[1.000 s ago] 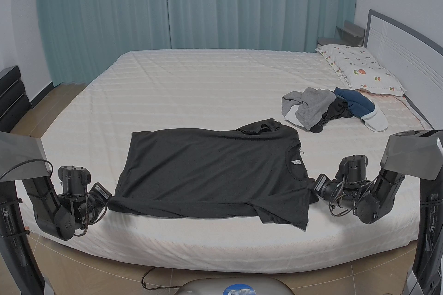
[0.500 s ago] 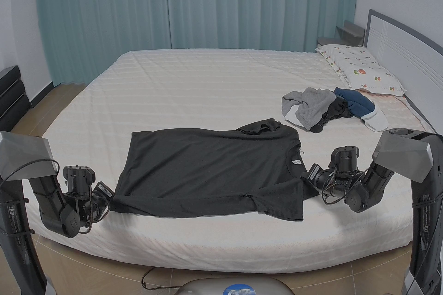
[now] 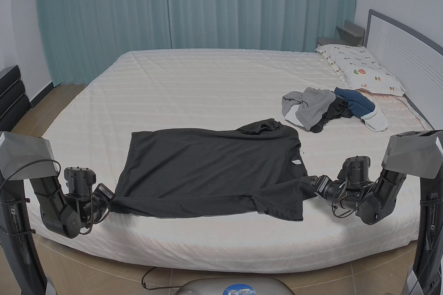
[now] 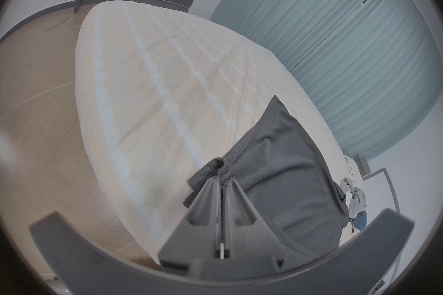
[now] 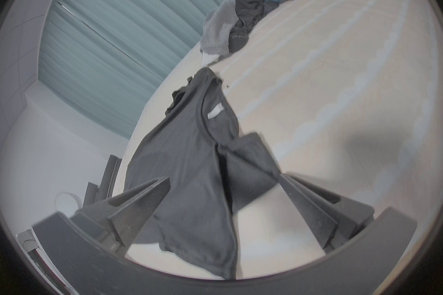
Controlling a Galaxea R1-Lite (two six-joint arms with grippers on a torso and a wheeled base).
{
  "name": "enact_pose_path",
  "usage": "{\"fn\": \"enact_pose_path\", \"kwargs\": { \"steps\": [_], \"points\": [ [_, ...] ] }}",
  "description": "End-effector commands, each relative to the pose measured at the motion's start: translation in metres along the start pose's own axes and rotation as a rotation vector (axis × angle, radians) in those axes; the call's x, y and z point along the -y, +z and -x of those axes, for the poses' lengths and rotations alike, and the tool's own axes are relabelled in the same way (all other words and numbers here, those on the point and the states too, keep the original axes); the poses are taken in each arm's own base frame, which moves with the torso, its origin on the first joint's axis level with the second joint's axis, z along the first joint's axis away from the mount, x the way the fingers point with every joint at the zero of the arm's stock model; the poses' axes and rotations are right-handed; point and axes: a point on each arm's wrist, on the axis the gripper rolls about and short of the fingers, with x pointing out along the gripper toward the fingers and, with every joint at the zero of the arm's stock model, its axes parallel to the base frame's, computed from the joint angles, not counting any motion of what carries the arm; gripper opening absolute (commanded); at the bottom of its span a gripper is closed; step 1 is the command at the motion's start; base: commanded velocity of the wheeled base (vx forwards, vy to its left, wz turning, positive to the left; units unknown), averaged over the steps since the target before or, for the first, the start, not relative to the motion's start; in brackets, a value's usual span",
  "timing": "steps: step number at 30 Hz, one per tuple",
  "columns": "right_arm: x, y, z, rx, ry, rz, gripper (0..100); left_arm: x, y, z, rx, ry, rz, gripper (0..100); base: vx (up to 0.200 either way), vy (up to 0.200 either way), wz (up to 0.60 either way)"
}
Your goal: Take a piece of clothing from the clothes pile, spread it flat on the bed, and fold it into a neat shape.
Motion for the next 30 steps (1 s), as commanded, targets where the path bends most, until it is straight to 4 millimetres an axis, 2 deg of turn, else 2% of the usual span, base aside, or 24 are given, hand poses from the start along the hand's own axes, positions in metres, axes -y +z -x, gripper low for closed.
{"fn": "enact_pose_path", "kwargs": {
  "steps": [1,4,8,15,16,24,30],
  "points": [
    [-0.009,-0.012,0.022,-0.057,0.024,0.009,100,-0.002,-0.001,0.000,-0.002,0.008,-0.001,0,0.000,0.000,0.00],
    [-0.010,-0.029,0.019,-0.111,0.017,0.023,100,-0.003,-0.001,0.001,-0.004,0.011,-0.001,0,0.000,0.000,0.00],
    [-0.007,-0.040,0.008,-0.141,0.007,0.032,100,-0.004,-0.001,0.001,-0.003,0.013,0.001,0,0.000,0.000,0.00],
    [-0.006,-0.041,-0.006,-0.136,0.014,0.033,100,-0.004,0.000,0.001,-0.001,0.015,0.002,0,0.000,0.000,0.00],
    [-0.006,-0.041,-0.007,-0.136,0.014,0.033,0,-0.004,0.000,0.000,-0.002,0.016,0.002,0,0.000,0.000,0.00],
    [-0.012,-0.043,-0.009,-0.136,0.021,0.045,0,-0.005,0.000,0.000,-0.003,0.017,0.001,0,0.000,0.000,0.00],
    [-0.007,-0.038,0.006,-0.125,-0.008,0.034,0,-0.005,0.001,0.000,0.000,0.020,0.000,0,0.000,0.000,0.00]
  ]
}}
